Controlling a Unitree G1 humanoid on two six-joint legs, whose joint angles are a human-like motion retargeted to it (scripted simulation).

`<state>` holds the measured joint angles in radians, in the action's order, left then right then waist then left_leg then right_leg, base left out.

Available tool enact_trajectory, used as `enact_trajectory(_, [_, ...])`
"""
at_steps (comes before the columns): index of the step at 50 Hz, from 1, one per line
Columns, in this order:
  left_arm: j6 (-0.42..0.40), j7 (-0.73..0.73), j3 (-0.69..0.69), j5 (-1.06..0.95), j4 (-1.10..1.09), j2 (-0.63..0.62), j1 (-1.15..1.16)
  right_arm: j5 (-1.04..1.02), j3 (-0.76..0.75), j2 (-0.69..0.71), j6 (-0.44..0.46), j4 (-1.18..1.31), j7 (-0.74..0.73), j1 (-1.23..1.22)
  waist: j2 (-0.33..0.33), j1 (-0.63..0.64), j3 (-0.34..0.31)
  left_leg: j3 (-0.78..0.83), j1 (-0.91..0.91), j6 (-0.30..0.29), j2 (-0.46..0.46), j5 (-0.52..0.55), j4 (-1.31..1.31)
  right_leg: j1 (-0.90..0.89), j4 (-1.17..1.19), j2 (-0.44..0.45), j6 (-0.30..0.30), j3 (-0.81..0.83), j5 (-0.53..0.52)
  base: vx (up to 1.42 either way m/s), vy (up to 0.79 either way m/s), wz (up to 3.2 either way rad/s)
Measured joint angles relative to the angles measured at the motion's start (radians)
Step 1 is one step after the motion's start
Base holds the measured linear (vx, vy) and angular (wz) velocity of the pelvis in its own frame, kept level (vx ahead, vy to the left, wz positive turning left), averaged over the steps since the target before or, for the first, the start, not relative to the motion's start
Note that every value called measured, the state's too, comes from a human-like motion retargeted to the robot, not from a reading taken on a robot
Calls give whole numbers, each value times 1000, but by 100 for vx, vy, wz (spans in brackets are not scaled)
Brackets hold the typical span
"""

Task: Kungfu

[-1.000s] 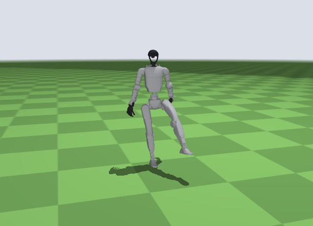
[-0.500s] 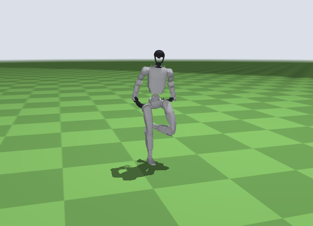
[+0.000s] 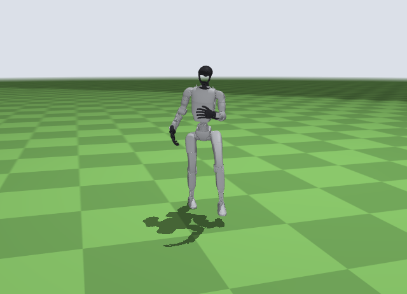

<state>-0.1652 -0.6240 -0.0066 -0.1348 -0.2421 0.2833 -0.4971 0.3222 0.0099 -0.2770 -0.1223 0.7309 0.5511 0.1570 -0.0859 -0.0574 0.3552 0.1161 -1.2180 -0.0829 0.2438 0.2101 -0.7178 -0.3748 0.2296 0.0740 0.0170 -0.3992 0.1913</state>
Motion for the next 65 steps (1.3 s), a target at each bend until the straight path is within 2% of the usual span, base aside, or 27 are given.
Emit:
enact_trajectory(3, [20,-106,-85,-163,46,-61,28,138,112,54,-43,-12,28,-200,50,71,-53,-189,123,-134,27,99,163,-47,81,-13,-36,-124,-7,17,97,-432])
enact_trajectory(5, [43,-207,-133,-220,51,-114,47,209,202,83,-73,-10,48,-317,45,105,-85,-165,226,-179,-24,264,249,-167,202,-146,-145,-148,47,17,153,-399])
enact_trajectory(7, [43,-291,-178,-214,9,-161,50,285,321,125,-102,-10,64,-422,27,115,-128,-99,289,-179,-37,34,287,-352,400,-230,-272,-63,76,-14,111,-359])
enact_trajectory(8, [36,-319,-197,-197,-29,-176,44,318,387,155,-112,-15,73,-465,26,112,-145,-71,287,-179,43,-163,243,-455,524,-206,-277,63,73,-31,57,-359])
enact_trajectory(9, [28,-330,-217,-176,-77,-195,38,331,445,186,-120,-16,85,-497,45,109,-169,-46,256,-176,104,-273,142,-541,621,-234,-279,220,66,-34,61,-357])
enact_trajectory(10, [19,-333,-238,-155,-130,-215,34,333,499,216,-126,-14,98,-522,73,106,-195,-22,212,-172,155,-340,13,-618,704,-290,-279,393,57,-19,97,-280])
enact_trajectory(12, [29,-321,-281,-147,-263,-256,30,299,561,266,-142,39,133,-521,66,63,-158,102,93,-97,140,-408,-137,-788,809,-442,-192,477,134,-4,92,-151])
enact_trajectory(13, [62,-326,-280,-163,-320,-249,31,275,575,302,-142,77,144,-510,102,29,-147,78,17,-88,160,-452,-223,-808,814,-470,-127,543,191,2,59,-70])
enact_trajectory(14, [91,-333,-278,-179,-363,-275,40,281,580,329,-144,108,148,-494,121,10,-142,62,-28,-83,172,-494,-292,-824,804,-467,-153,523,204,6,42,-36])
enact_trajectory(15, [118,-341,-276,-194,-399,-316,52,302,580,352,-145,137,148,-475,130,-2,-141,50,-56,-81,179,-533,-352,-837,787,-449,-226,461,195,9,43,-16])
enact_trajectory(17, [114,-335,-322,-228,-425,-386,57,366,560,338,-186,143,136,-435,113,6,-125,58,-117,-54,140,-549,-416,-919,794,-415,-229,389,184,8,45,-28])
enact_trajectory(20, [121,-341,-359,-206,-417,-353,23,380,591,228,-277,99,96,-446,68,5,-124,108,-100,-42,100,-553,-436,-947,715,-519,-224,402,96,3,49,-63])
enact_trajectory(24, [150,-318,-288,-202,-392,-259,-28,249,644,98,-305,-55,92,-498,86,-20,-104,109,-26,-37,78,-525,-357,-801,506,-441,-248,354,-54,12,47,-61])
enact_trajectory(28, [236,-206,-197,-271,-430,-158,-86,259,730,-146,-228,-396,76,-643,68,-35,-99,160,140,12,27,-474,-178,-703,401,-428,-225,345,-491,13,35,-19])
enact_trajectory(30, [233,-83,-162,-258,-500,-107,-102,358,758,-273,-144,-603,59,-746,93,-53,-88,180,233,56,20,-433,-47,-706,457,-381,-142,379,-645,2,40,-9])
enact_trajectory(32, [220,14,-140,-164,-583,-74,-73,491,755,-397,-75,-808,6,-913,141,-67,-60,203,308,75,47,-372,83,-754,672,-272,-184,466,-525,10,23,-54])
enact_trajectory(34, [232,4,-152,-103,-630,-75,1,565,699,-500,-22,-929,-74,-1120,186,-64,-33,245,393,91,60,-306,217,-827,973,-206,-221,579,-305,12,15,-63])
enact_trajectory(35, [240,-37,-176,-97,-640,-88,46,576,655,-541,1,-955,-119,-1225,203,-60,-18,272,435,101,57,-276,283,-865,1140,-213,-216,654,-175,8,14,-31])
enact_trajectory(37, [266,-197,-251,-117,-643,-134,150,563,545,-581,29,-881,-202,-1405,206,-61,13,290,486,118,13,-216,393,-940,1459,-247,-131,761,26,14,4,14])
enact_trajectory(40, [321,-416,-336,-121,-646,-194,317,544,381,-596,2,-681,-226,-1605,212,-84,42,267,534,152,-39,-150,516,-1046,1787,-154,-116,871,203,15,-14,74])
enact_trajectory(43, [362,-518,-374,-122,-672,-223,406,549,319,-646,3,-550,-156,-1747,251,-126,44,169,531,164,-40,-122,548,-1111,1879,-44,-218,939,244,11,-19,122])
enact_trajectory(45, [343,-535,-389,-131,-670,-210,421,488,311,-692,-27,-516,-112,-1813,266,-155,55,113,526,164,-54,-120,550,-1135,1853,-25,-239,925,260,20,-8,131])
enact_trajectory(47, [294,-403,-385,-80,-646,-198,420,336,301,-712,-54,-498,-132,-1832,259,-178,62,89,546,163,-75,-126,557,-1142,1782,-26,-219,874,253,25,-3,103])
enact_trajectory(50, [260,-397,-364,-21,-643,-184,396,204,295,-695,-94,-499,-224,-1817,244,-208,59,76,595,169,-107,-139,573,-1126,1677,-22,-205,781,243,12,5,65])
enact_trajectory(56, [372,-425,-305,-147,-660,-177,321,415,274,-642,-129,-532,-236,-1692,220,-207,71,90,636,148,-114,-144,601,-1094,1664,-50,-187,777,296,2,7,-8])
enact_trajectory(61, [341,-343,-261,-233,-617,-192,250,485,269,-584,-88,-584,-225,-1601,219,-189,66,148,639,131,-103,-153,623,-1083,1690,-44,-198,812,350,-8,7,-57])
enact_trajectory(65, [311,-269,-240,-319,-597,-214,178,513,276,-436,-58,-652,-214,-1482,212,-184,60,205,635,120,-110,-155,639,-1054,1640,-32,-201,787,351,-11,5,-61])
